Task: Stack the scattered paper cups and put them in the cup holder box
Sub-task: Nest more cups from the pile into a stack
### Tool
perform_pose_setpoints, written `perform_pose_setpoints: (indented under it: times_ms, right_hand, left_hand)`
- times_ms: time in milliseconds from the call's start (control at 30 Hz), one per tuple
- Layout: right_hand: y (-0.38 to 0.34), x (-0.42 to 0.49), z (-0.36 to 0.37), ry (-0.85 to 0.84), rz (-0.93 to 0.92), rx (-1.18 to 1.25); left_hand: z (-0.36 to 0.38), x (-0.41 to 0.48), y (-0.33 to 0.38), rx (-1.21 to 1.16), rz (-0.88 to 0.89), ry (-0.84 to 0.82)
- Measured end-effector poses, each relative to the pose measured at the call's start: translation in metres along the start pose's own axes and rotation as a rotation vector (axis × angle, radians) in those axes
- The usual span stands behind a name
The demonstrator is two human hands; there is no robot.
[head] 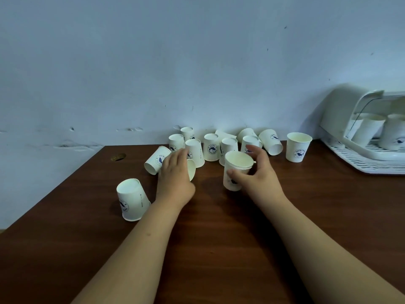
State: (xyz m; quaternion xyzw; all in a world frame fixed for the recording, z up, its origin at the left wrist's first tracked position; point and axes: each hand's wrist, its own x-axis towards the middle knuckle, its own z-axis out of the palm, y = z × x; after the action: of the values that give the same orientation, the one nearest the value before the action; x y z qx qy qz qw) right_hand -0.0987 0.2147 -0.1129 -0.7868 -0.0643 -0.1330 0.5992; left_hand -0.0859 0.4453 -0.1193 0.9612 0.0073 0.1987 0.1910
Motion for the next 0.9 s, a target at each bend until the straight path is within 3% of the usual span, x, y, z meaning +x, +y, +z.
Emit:
perform_pose_setpoints:
  times_ms: [67, 200, 400, 533, 733, 900]
  right_hand:
    - [0.004, 0.001, 0.004, -0.059, -0.008, -0.065]
    - [0.005, 0.001, 0.01, -0.102, 0.035, -0.118]
    - [0.011, 0.002, 0.01, -0.127, 0.08, -0.094]
    - [0.008, -0.003, 0.01, -0.189, 0.043, -0.09]
    - [0.01, -0.006, 0.012, -0.222, 0.007, -0.078]
    - [0.009, -0.006, 0.014, -0.232, -0.003, -0.08]
  left_hand:
    - [0.006, 0.0, -0.007, 0.062, 0.02, -0.037]
    - [0.009, 0.006, -0.013, 0.035, 0.015, 0.089]
    - [-0.021, -0.001, 0.02, -0.802, -0.118, 0.218]
    - [-0.028, -0.011, 0.037, -1.086, -0.035, 0.17]
    - [-0.021, -0.016, 0.047, -1.062, 0.057, 0.011]
    - [-0.018, -0.018, 0.049, -1.032, 0.003, -0.021]
